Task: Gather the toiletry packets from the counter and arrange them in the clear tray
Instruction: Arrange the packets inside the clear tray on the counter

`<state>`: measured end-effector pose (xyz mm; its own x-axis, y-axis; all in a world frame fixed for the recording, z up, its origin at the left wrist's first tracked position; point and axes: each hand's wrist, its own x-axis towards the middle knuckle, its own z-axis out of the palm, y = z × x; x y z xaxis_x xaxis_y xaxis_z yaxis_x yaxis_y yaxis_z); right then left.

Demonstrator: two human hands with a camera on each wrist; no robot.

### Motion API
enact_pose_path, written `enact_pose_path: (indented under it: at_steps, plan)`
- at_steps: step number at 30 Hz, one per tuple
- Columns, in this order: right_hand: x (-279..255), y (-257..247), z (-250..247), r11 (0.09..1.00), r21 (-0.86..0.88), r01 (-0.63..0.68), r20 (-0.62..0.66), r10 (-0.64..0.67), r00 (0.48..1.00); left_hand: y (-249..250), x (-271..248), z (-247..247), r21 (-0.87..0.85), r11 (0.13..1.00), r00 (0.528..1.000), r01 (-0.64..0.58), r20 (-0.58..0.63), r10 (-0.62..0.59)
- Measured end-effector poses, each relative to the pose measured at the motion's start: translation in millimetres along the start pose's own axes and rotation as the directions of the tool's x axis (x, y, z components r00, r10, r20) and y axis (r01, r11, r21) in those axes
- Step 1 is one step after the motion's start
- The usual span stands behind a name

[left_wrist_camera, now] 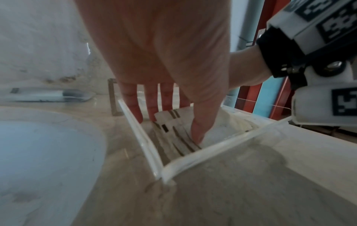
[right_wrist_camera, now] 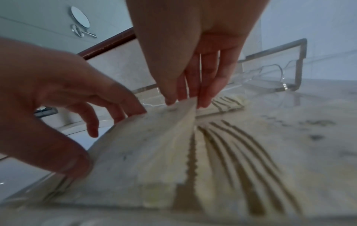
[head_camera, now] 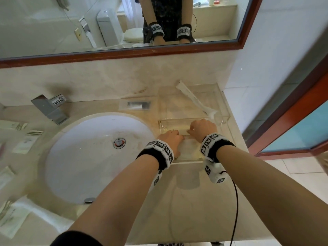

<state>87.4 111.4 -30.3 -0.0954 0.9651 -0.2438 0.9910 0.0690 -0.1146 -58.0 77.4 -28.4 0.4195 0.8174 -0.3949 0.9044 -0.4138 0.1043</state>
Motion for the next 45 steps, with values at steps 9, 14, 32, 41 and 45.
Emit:
enact_pose_path:
  at_steps: [9, 14, 32, 41, 45]
  plan:
    - [-21, 1, 5, 0.978, 0.207, -0.005, 0.195, -0.036, 0.980, 6, 1, 2, -0.062, 0.996, 0.998, 0.059, 0.027, -0.057]
    - [-30, -7, 12, 0.965, 0.263, -0.020, 0.193, -0.033, 0.981, 11, -1, 0, -0.031, 0.997, 0.996, 0.072, 0.045, -0.070]
    - [-41, -17, 9, 0.982, 0.174, 0.074, 0.162, -0.103, 0.981, 16, -10, 4, -0.024, 0.998, 0.998, 0.051, 0.037, -0.050]
    - [-28, -6, -4, 0.974, 0.152, 0.169, -0.329, -0.111, 0.938, 10, -7, 3, 0.035, 0.998, 0.998, 0.044, -0.042, -0.042]
    - [-1, 2, -27, 0.966, 0.193, 0.174, -0.561, -0.037, 0.827, 3, -7, -3, -0.004, 1.000, 1.000, 0.028, -0.007, -0.028]
